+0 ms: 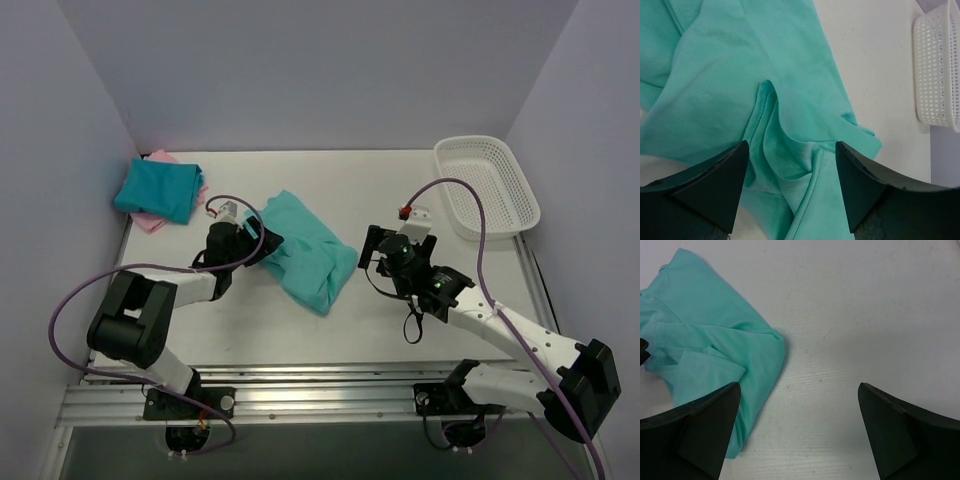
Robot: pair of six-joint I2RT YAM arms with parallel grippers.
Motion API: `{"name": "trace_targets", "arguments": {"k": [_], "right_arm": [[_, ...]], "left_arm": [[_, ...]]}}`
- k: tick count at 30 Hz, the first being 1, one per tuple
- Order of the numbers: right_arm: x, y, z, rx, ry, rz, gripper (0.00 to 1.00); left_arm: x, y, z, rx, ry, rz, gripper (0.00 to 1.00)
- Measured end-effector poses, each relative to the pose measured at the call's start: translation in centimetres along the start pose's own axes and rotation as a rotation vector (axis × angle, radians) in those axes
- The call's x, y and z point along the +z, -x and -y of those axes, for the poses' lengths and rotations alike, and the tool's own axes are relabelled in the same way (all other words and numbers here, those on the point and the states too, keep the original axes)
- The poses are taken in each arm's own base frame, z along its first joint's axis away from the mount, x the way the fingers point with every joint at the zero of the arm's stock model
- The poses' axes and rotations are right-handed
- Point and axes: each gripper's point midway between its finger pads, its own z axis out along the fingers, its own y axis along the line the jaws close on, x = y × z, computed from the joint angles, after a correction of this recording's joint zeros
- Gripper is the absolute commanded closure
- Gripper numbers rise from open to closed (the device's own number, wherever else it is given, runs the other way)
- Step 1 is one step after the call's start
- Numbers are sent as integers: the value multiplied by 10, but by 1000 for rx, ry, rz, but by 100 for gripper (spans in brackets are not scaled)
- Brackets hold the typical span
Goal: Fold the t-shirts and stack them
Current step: Flatten the tshirt out
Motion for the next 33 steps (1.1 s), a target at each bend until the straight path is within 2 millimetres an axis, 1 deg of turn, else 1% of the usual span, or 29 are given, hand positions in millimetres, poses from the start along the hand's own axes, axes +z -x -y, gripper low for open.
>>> {"name": "trace_targets", "arguments": {"k": [2, 4, 10, 12, 14, 17, 18, 21, 23, 25, 27, 33], "right_arm": [[0, 0, 0, 1, 0, 1, 0], [0, 0, 0, 1, -1, 2, 0], [2, -4, 3, -4, -9, 0, 0], [2, -3, 3, -1, -7, 3, 0], [2, -3, 2, 0, -7, 3, 0], [2, -3, 2, 1, -5, 4, 0], [2, -3, 2, 1, -5, 5, 0], [3, -3, 2, 1, -5, 5, 0], [3, -3, 2, 1, -5, 5, 0], [3, -3, 2, 1, -5, 5, 0], [3, -3, 2, 0, -5, 5, 0], [3, -4, 3, -2, -9, 4, 0]], "left_arm": [[-5, 5, -4, 8, 30, 25, 22], [-15, 15, -6, 26, 69, 71, 21], [-54, 65, 1, 112, 165, 251, 21], [-61, 76, -1, 128, 199, 290, 21], [-63, 82, -11, 136, 239, 306, 21], [-58, 79, -33, 133, 300, 288, 21], [-54, 76, -43, 130, 323, 275, 21], [-40, 59, -72, 121, 381, 212, 22], [-33, 46, -86, 114, 403, 168, 23], [-28, 38, -92, 104, 410, 141, 24], [-24, 34, -94, 98, 403, 129, 24], [-17, 34, -89, 93, 365, 131, 25]]}}
